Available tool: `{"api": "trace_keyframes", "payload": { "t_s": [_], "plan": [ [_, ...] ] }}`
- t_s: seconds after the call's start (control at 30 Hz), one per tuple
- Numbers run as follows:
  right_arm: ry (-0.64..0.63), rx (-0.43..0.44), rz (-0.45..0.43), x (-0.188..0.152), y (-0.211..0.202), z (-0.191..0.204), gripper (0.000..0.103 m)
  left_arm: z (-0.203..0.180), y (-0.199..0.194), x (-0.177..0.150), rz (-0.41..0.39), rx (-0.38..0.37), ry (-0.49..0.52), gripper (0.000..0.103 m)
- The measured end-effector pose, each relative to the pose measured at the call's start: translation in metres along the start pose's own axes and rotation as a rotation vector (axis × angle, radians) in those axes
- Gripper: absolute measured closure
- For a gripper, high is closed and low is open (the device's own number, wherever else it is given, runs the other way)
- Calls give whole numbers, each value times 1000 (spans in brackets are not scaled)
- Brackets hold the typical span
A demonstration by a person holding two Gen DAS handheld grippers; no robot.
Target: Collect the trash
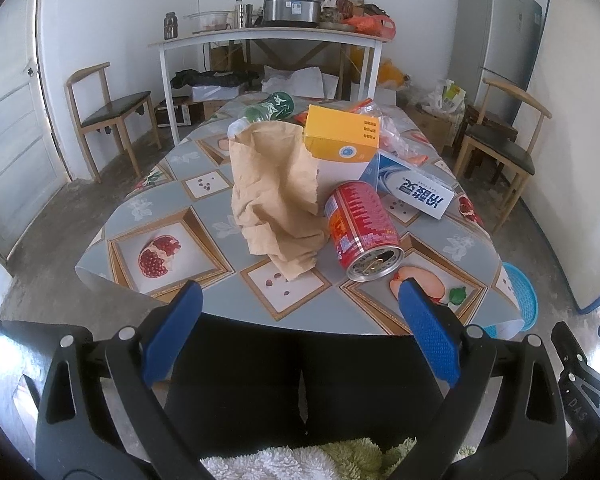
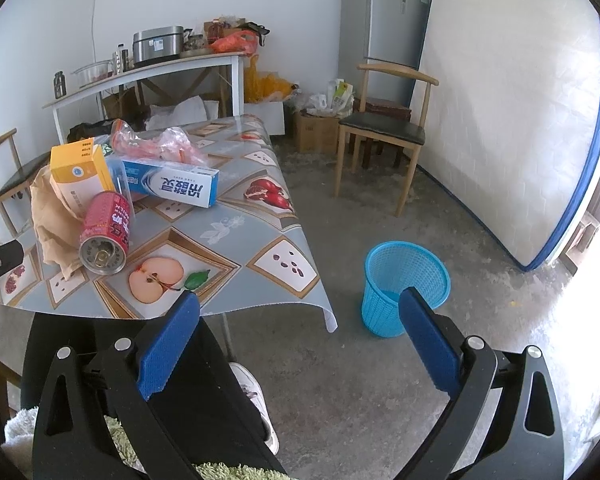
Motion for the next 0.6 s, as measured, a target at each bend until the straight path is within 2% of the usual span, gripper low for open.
{"api": "trace_keyframes", "payload": {
  "t_s": [0.6],
  "plan": [
    [-2, 3, 1, 2, 1, 3, 6, -4, 0, 2, -6, 5, 12, 9]
  ]
}}
Point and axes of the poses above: each gripper's, at about its wrist camera, not at the fingertips, and y roughly the way its jaws point, z to its left, x to its top, the point moved 9 cm from there along y, roughly the way its jaws point, and after that the axes turned 4 degrees about z, right-handed, at the moved point
